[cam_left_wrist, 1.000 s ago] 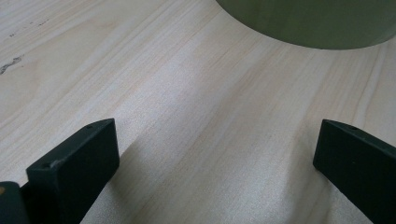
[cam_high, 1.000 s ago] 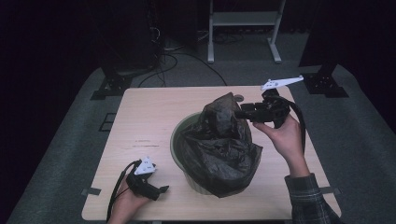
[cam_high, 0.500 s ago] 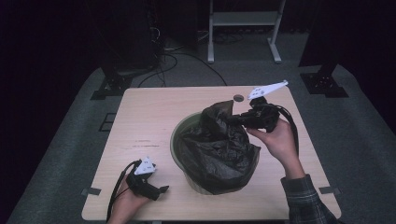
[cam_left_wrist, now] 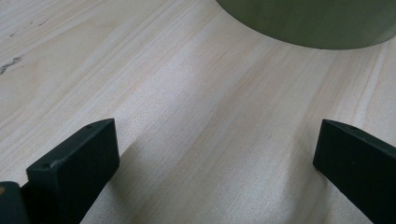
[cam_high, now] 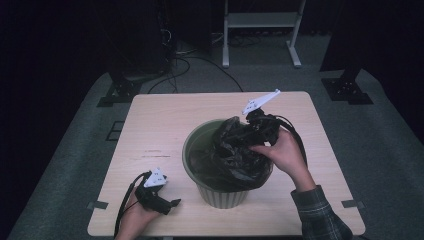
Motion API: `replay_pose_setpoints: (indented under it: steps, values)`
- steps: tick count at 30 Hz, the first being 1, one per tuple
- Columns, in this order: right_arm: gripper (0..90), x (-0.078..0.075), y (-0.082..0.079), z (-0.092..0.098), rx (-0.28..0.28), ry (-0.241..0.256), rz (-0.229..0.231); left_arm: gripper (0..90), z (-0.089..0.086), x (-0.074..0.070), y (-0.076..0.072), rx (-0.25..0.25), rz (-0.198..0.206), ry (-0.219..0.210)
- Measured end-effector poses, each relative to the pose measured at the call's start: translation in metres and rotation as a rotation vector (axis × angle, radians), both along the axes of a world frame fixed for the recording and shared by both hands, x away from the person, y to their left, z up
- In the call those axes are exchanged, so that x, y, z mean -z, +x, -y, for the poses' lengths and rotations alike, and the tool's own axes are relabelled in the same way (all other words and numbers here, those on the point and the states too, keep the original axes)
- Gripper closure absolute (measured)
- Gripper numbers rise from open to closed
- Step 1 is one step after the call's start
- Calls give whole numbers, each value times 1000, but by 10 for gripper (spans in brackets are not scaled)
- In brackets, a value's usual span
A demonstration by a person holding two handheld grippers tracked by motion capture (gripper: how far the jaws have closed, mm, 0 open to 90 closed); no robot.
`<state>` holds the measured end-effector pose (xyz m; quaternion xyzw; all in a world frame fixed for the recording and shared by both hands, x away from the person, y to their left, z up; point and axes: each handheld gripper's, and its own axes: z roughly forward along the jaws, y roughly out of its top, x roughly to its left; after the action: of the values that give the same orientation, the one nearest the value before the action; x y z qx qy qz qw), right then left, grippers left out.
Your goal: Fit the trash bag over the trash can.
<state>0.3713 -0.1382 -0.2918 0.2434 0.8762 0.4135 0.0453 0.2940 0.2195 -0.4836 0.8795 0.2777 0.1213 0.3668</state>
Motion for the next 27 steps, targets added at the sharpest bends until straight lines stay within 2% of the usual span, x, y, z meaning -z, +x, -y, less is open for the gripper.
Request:
replay_pose_setpoints:
  steps: [1,2,5,8,13,20,21,22,26,27]
  values:
    - [603,0,0,0,0,0,0,0,0,0,0,0,0,0]
    - [556,-4,-1,7,29,30,13,0,0,0,0,0,0,0]
    - [529,-8,-2,15,48,57,30,0,0,0,0,1,1,0]
    - [485,-15,-6,31,80,111,50,0,0,0,1,2,-2,-5]
    - [441,-17,-10,43,96,132,67,0,1,-3,1,10,-8,-13]
    - [411,-17,-19,63,113,180,81,0,1,-18,-3,23,16,-82]
    - [411,-16,-21,65,113,184,83,0,1,-18,-3,23,16,-82]
    - [411,-16,-22,66,113,187,86,0,0,-23,-4,27,14,-107]
    - [411,-16,-29,69,98,197,92,0,-1,-37,-7,40,32,-151]
    - [411,-17,-31,69,91,203,92,13,-1,-37,-7,40,32,-151]
